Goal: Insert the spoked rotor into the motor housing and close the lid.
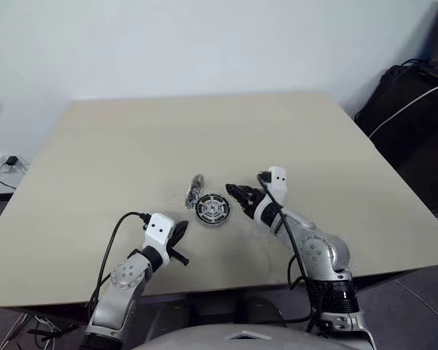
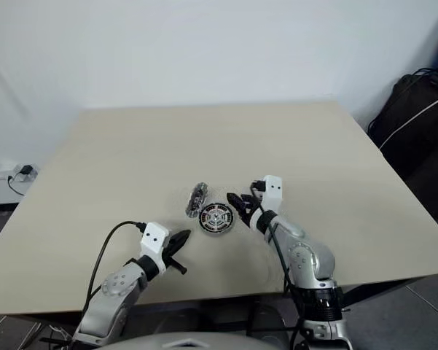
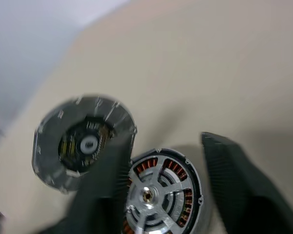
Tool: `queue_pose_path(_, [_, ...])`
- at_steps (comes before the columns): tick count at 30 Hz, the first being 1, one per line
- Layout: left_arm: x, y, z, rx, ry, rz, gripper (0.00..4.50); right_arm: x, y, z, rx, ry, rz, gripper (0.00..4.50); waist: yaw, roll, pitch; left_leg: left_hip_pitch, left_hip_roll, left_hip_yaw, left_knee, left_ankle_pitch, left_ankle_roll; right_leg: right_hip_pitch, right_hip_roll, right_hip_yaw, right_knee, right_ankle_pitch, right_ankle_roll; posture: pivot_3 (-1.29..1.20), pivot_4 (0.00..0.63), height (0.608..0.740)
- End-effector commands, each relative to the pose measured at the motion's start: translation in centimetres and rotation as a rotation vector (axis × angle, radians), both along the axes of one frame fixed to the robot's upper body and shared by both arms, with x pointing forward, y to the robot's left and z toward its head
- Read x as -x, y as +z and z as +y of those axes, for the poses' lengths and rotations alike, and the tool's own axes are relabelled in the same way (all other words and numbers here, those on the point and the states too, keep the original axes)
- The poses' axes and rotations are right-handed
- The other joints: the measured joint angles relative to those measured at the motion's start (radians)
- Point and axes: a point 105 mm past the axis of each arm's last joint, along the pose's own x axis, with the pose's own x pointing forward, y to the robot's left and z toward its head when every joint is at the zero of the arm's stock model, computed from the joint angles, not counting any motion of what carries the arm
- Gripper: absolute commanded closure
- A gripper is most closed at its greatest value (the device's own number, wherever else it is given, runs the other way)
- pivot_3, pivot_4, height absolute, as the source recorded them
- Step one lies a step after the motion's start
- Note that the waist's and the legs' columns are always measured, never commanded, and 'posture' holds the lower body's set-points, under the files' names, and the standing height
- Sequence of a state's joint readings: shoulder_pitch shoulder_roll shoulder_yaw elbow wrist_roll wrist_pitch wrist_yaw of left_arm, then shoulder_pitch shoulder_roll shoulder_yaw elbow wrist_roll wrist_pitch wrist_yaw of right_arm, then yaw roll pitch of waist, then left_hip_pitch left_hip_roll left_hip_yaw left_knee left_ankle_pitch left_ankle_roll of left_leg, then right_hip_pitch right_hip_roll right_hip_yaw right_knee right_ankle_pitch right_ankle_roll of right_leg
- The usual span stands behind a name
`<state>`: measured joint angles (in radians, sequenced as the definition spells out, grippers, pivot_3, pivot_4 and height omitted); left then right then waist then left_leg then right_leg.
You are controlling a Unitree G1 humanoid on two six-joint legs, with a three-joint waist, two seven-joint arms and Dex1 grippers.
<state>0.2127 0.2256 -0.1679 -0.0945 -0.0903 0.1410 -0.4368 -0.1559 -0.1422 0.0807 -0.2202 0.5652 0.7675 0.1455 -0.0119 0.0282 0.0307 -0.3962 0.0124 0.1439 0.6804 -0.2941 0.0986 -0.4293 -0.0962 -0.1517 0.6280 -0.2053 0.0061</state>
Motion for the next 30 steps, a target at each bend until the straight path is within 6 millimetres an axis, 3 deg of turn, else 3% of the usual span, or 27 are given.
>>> queue_pose_path(1, [-0.4,1.1,-0.2,0.014,-0.003,-0.048,4.50,0.2,1.7,2.0,0.127,0.106,-0.165,3.30,0.000,0.000,0.000,0.000,0.000,0.000,0.000,0.000,0.000,0.000,0.000,0.000,0.000,0.000,0.000,0.00,0.000,0.740])
queue_pose_path(5, [-0.4,1.1,-0.2,0.013,-0.002,-0.048,4.50,0.5,1.1,3.4,0.188,0.175,-0.201,4.49,0.001,-0.001,0.001,0.000,0.000,0.000,0.000,0.000,0.000,0.000,0.000,0.000,0.000,0.000,0.000,0.00,0.000,0.740])
queue_pose_path(10, [-0.5,1.1,-0.2,0.014,-0.001,-0.048,4.50,0.1,0.0,4.7,0.220,0.221,-0.199,4.49,0.001,-0.003,0.001,0.000,0.000,0.000,0.001,0.000,0.000,0.001,0.000,0.000,0.000,0.000,0.000,0.00,0.000,0.740])
queue_pose_path(18, [-0.4,1.1,-0.1,0.014,0.004,-0.049,4.50,-0.2,-4.2,4.7,0.305,0.243,-0.052,4.49,0.000,-0.002,0.001,0.000,0.000,0.000,0.002,0.000,0.000,0.001,0.000,0.000,0.000,0.000,0.000,0.00,0.000,0.740])
queue_pose_path(24, [-0.3,1.1,-0.1,0.015,0.009,-0.049,4.50,-0.2,-1.9,5.0,0.264,0.292,-0.118,4.49,0.000,-0.003,0.001,0.001,0.000,0.000,0.002,0.001,-0.001,0.001,0.000,0.000,0.001,0.000,0.000,0.00,0.000,0.740])
queue_pose_path(27, [-0.3,1.1,-0.2,0.018,0.006,-0.049,4.50,0.4,0.7,5.2,0.277,0.405,-0.220,4.49,0.001,-0.002,0.001,0.000,0.000,0.000,0.002,0.000,-0.001,0.000,0.000,0.000,0.000,0.000,0.000,0.00,0.000,0.740])
queue_pose_path(30, [-0.4,1.1,-0.3,0.020,0.000,-0.048,4.50,1.1,1.4,4.7,0.358,0.514,-0.265,4.49,0.001,-0.003,0.001,0.000,0.000,0.000,0.002,0.000,0.000,0.001,-0.001,0.000,0.000,0.000,0.000,0.00,0.000,0.740])
